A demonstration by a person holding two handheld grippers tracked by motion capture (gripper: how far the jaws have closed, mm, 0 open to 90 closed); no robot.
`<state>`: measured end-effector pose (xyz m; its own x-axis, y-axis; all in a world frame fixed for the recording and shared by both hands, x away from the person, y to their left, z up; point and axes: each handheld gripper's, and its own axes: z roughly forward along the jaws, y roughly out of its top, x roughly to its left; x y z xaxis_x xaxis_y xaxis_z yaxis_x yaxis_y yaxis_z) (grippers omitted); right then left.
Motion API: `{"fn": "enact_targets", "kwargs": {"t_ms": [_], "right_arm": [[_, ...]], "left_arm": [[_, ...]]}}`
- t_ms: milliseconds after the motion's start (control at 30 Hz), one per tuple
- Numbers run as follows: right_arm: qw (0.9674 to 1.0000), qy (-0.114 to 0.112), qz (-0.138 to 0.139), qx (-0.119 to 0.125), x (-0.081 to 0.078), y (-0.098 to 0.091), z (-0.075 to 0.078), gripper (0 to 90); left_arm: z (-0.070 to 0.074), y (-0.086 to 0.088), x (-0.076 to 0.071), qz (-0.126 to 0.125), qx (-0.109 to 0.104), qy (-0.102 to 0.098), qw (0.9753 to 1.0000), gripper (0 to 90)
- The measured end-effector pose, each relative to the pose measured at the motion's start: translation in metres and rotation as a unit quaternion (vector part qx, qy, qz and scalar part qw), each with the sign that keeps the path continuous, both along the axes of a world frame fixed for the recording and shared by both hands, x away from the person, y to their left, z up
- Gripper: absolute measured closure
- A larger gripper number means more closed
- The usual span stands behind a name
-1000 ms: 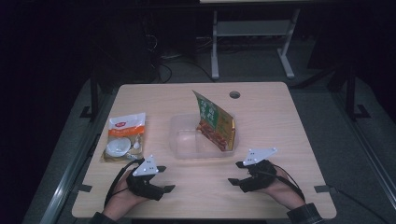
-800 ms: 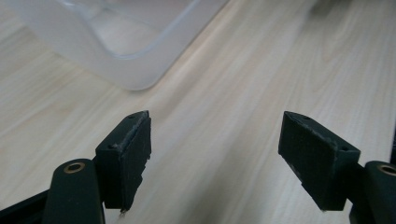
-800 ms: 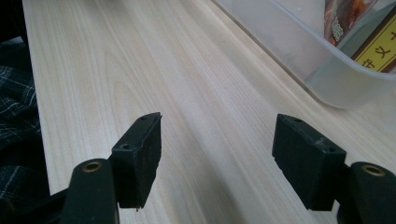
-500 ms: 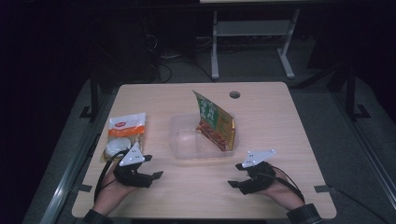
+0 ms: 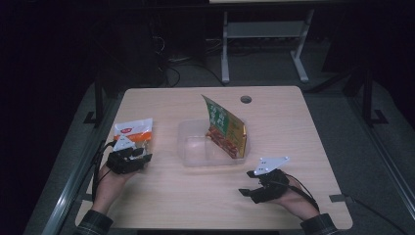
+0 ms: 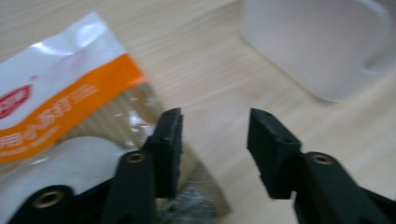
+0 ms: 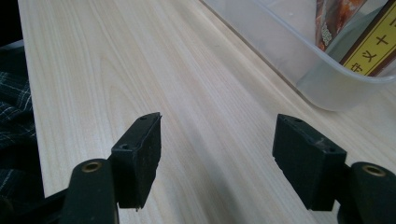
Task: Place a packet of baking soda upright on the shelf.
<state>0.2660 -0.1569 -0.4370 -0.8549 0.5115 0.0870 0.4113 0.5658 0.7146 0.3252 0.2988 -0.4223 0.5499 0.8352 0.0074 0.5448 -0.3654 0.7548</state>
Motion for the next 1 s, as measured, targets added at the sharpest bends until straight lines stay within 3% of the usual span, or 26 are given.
{"fn": "enact_targets", "kwargs": {"t_ms": [300,333,533,667,700,900,1000], "right_arm": [[1.0,0.003,-0.002,0.0,0.0,0.001,0.0,32.2],[1.0,0.004,-0.002,0.0,0.0,0.001,0.0,32.2],[1.0,0.002,-0.003,0.002,0.0,0.0,0.001,32.2],[1.0,0.0,-0.003,0.001,0.001,-0.001,0.0,32.2],[1.0,-0.001,-0.004,0.001,0.001,-0.001,0.0,32.2],[1.0,-0.003,-0.006,0.001,0.001,-0.003,0.001,32.3],[1.0,-0.002,-0.006,0.002,0.001,-0.002,0.001,32.3]], "left_arm": [[-0.001,0.022,0.024,0.042,0.009,0.012,0.999,88.2],[-0.001,0.026,0.028,0.053,0.019,0.011,0.9984,89.5],[-0.005,0.043,0.033,0.082,0.024,0.023,0.9961,89.7],[-0.011,0.05,0.034,0.089,0.028,0.036,0.995,89.7],[-0.017,0.051,0.035,0.083,0.034,0.053,0.9946,89.7],[-0.019,0.052,0.033,0.075,0.025,0.056,0.9953,89.9],[-0.019,0.051,0.031,0.061,0.031,0.056,0.996,90.0]]}}
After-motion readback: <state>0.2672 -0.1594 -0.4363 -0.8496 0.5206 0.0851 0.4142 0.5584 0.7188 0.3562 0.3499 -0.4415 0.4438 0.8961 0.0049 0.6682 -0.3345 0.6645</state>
